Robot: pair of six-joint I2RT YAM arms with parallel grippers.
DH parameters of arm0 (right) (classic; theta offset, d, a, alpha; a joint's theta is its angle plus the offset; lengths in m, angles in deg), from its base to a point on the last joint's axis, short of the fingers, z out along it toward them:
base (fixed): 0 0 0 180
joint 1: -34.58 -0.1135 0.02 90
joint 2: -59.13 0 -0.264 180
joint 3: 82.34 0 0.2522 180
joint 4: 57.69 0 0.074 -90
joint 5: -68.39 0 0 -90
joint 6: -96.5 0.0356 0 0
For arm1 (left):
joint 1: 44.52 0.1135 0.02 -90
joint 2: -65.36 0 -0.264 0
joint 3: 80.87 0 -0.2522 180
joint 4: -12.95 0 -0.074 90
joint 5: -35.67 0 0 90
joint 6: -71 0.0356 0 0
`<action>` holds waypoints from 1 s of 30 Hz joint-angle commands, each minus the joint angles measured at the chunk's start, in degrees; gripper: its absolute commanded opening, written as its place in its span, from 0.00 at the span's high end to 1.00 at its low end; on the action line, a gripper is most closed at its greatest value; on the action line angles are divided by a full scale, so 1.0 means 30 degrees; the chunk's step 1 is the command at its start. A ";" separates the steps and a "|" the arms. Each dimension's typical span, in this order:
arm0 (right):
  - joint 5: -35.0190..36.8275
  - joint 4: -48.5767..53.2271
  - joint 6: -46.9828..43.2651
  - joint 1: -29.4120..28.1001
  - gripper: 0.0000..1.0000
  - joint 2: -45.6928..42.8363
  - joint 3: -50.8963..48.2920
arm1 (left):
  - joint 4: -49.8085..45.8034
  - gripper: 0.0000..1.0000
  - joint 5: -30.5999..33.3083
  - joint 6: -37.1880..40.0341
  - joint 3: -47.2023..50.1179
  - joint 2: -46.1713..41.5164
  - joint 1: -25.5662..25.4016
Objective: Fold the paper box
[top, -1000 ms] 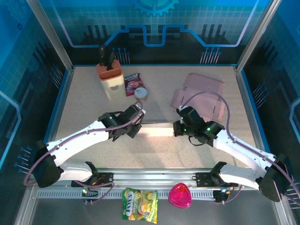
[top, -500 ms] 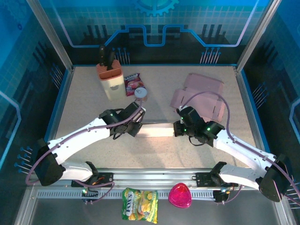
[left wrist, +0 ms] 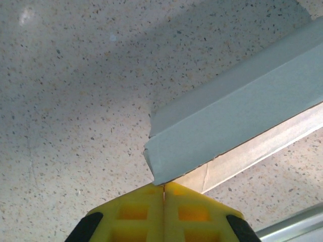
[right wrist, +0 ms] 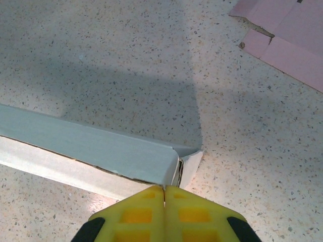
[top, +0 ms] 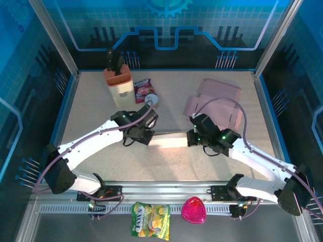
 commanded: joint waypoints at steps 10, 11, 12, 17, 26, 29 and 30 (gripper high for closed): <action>-0.0471 0.0235 -0.0498 -0.0171 1.00 0.0782 0.1038 | -0.0935 1.00 -0.3112 -0.0525 -0.1229 0.0534 0.1080; -0.0494 0.0289 -0.0552 -0.0144 1.00 0.0875 0.1044 | -0.0931 1.00 -0.3318 -0.0479 -0.1259 0.0554 0.1164; -0.0507 0.0328 -0.0603 -0.0118 1.00 0.0974 0.1050 | -0.0954 1.00 -0.3511 -0.0460 -0.1272 0.0570 0.1234; -0.0716 0.0584 -0.0779 0.0176 1.00 0.1204 0.1646 | -0.1083 1.00 -0.4155 -0.0305 -0.1377 0.0491 0.1623; -0.2021 0.0788 -0.1260 0.0916 1.00 0.1849 0.2303 | -0.0886 1.00 -0.6026 -0.0060 -0.1398 0.0469 0.2324; -0.2309 0.0863 -0.1350 0.0988 1.00 0.2317 0.2489 | -0.0653 1.00 -0.6557 -0.0050 -0.1403 0.0556 0.2497; -0.2353 0.0819 -0.1351 0.0996 1.00 0.2426 0.2505 | -0.0571 1.00 -0.6723 -0.0025 -0.1377 0.0541 0.2584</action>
